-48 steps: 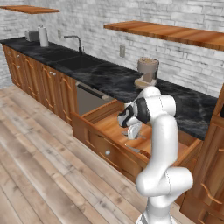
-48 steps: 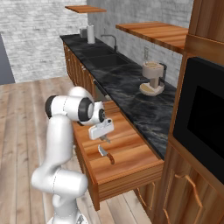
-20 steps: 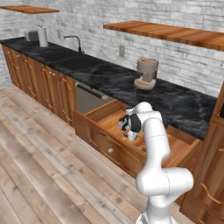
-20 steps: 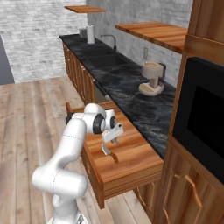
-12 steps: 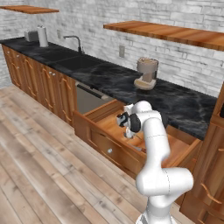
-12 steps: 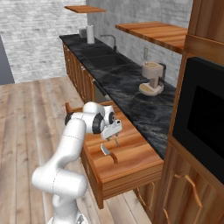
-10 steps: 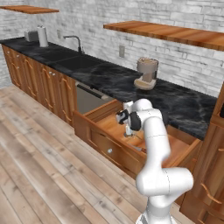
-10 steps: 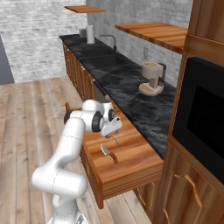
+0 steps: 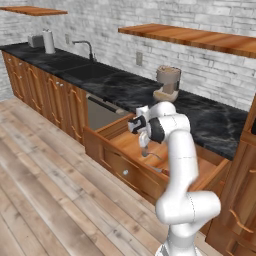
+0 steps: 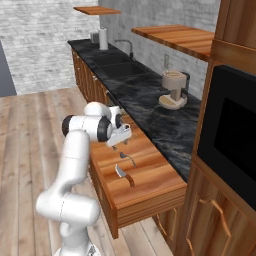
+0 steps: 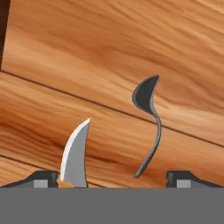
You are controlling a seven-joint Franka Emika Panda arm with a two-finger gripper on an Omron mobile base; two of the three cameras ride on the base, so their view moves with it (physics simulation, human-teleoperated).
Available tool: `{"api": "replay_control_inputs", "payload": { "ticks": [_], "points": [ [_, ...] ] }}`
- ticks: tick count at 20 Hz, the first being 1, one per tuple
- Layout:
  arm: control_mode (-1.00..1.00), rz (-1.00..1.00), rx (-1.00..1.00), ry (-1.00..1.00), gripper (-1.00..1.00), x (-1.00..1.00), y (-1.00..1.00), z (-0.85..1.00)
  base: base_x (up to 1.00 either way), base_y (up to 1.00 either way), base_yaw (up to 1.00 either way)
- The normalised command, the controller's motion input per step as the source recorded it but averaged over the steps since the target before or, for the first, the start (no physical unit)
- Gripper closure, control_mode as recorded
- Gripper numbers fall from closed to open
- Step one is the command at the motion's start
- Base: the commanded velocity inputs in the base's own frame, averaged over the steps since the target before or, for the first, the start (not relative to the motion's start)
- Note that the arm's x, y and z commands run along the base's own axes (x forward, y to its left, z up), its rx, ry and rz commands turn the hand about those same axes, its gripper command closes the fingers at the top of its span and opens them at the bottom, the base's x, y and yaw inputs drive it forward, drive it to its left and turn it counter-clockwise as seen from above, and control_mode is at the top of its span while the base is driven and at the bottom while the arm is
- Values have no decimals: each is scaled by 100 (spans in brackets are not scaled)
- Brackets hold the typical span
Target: Pick up the metallic utensils from the counter and place them in the open drawer. Make sure not to pick up any wooden utensils.
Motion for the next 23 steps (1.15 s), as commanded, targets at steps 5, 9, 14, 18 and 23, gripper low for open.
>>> {"api": "replay_control_inputs", "payload": {
  "ticks": [5, 9, 14, 18, 23],
  "points": [
    [-100, -1, -1, -6, -100, -59, 27, 94, 0, 0, 0],
    [-100, -2, 0, -18, -100, -81, 63, 94, 0, 0, 0],
    [-100, -15, 0, -34, -100, -88, 58, 95, 0, 0, 0],
    [-100, -43, 3, -34, -100, -77, 45, 68, 0, 0, 0],
    [-100, -44, 19, -26, -100, -69, 28, 53, 0, 0, 0]
  ]
}}
